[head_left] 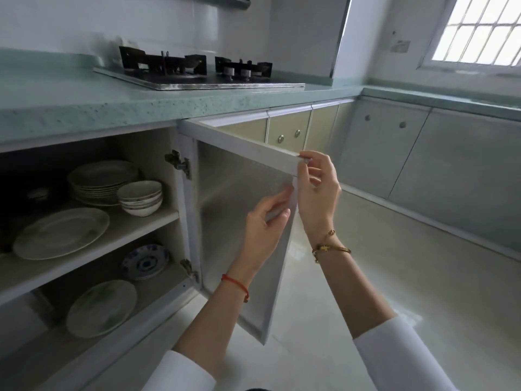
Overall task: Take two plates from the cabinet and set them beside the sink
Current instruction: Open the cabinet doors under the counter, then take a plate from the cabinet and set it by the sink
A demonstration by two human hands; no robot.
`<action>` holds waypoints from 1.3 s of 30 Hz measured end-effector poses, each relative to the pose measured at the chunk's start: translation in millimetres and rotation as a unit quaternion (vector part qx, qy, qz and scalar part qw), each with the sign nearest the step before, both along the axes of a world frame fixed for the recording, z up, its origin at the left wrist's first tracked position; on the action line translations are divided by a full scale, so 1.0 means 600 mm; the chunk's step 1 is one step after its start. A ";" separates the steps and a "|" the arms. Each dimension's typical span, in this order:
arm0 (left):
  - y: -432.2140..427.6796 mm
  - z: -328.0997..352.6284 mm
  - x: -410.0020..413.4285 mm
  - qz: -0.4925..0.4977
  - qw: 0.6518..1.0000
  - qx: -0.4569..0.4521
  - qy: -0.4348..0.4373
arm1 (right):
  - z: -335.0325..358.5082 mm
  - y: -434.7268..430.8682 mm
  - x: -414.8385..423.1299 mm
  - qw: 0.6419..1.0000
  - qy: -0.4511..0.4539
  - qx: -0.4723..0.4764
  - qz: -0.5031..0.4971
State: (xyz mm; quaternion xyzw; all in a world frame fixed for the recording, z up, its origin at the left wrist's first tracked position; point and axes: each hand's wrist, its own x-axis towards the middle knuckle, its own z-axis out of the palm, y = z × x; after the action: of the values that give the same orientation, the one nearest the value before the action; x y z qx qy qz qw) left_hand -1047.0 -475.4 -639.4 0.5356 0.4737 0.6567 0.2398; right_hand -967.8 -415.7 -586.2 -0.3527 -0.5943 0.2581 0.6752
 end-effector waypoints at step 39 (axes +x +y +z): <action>-0.201 -0.136 -0.372 0.358 0.929 -0.009 -0.099 | -0.217 -0.068 -0.362 0.901 -0.102 -0.087 0.413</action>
State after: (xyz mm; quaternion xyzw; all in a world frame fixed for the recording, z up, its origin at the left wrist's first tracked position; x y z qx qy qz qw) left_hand -1270.4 -596.0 -720.7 0.2604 0.6137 0.7443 0.0398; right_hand -1184.7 -456.7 -716.4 -0.1579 -0.7274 0.5270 0.4101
